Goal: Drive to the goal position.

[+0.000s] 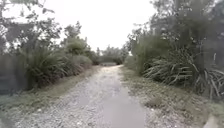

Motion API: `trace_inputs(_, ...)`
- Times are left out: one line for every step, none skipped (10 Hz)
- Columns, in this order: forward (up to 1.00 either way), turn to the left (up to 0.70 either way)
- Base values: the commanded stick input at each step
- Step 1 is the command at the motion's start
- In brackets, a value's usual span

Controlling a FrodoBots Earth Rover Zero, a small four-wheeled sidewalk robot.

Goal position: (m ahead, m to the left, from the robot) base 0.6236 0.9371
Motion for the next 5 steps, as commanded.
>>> trace_inputs(0.3, 0.0)
trace_inputs(0.3, 0.0)
trace_inputs(0.3, 0.0)
trace_inputs(0.3, 0.0)
trace_inputs(0.3, 0.0)
